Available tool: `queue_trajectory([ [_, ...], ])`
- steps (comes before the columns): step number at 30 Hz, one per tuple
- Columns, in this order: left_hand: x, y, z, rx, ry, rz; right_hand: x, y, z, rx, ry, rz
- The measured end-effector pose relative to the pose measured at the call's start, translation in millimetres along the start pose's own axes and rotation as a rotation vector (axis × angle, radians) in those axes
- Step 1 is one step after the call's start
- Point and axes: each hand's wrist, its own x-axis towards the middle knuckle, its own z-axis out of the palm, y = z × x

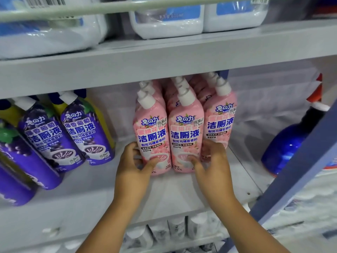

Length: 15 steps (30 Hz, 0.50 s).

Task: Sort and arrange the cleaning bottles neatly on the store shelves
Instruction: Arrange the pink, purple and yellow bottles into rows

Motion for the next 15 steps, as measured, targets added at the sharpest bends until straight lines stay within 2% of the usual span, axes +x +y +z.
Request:
queue_trajectory([
  [10,4.6,2.0,4.1,-0.043,-0.027,-0.016,8.3,5.8,4.4,-0.222,0.08,0.021],
  [12,9.3,0.4,0.3,-0.167,0.042,-0.068,10.6,0.8,-6.9,-0.055,0.149,0.012],
  [15,39.9,-1.7,-9.2,-0.478,0.115,-0.29,34.6,-12.2,-29.4,0.262,0.416,-0.041],
])
